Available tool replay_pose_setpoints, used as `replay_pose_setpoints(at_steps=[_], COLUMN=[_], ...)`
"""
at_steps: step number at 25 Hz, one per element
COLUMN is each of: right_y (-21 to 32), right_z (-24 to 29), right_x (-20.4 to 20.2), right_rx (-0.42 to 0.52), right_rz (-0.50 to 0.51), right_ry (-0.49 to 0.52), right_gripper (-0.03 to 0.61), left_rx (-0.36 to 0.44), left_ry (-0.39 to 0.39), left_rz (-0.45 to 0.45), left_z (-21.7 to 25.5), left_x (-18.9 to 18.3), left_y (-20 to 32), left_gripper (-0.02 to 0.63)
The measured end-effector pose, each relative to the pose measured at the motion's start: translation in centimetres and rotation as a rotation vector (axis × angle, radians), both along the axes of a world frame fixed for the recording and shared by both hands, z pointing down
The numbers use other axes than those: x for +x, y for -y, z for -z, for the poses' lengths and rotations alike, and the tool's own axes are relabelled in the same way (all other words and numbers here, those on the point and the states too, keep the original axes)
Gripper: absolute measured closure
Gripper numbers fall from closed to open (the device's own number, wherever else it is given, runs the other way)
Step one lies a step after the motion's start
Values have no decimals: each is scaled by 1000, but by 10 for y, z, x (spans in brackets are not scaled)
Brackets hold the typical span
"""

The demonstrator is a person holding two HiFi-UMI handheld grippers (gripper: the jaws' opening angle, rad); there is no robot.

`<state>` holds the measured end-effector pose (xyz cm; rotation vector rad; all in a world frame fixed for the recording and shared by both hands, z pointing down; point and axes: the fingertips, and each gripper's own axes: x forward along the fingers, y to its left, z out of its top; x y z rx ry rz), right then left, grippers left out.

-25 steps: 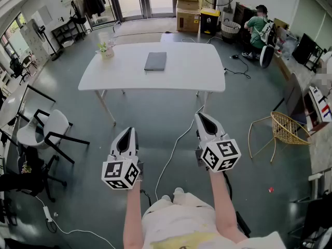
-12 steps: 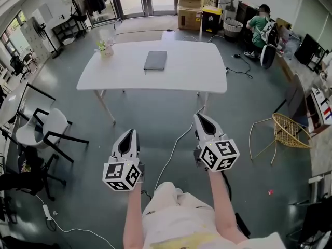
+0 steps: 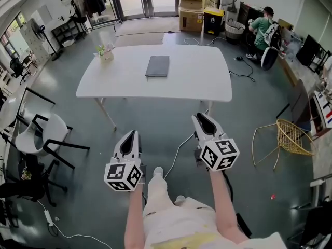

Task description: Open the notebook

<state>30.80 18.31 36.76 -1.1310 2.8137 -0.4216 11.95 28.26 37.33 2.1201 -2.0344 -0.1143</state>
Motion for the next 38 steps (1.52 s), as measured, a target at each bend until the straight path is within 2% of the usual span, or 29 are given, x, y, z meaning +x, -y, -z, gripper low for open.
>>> replay_pose_setpoints(at_steps=[8, 25, 32, 38], right_y=[61, 178, 211, 231], right_z=[-12, -34, -45, -56], right_x=[-44, -133, -153, -159], right_rx=[-27, -99, -122, -161], right_rz=[-44, -159, -206, -222], right_ry=[-4, -7, -2, 11], right_gripper=[474, 449, 449, 449], left_rx=[-22, -84, -112, -149], left_ry=[-13, -42, -56, -78], left_rz=[-45, -173, -216, -247], left_z=[-10, -33, -50, -65], left_x=[-44, -138, -160, -161], left_y=[68, 203, 242, 264], left_gripper=[615, 615, 615, 615])
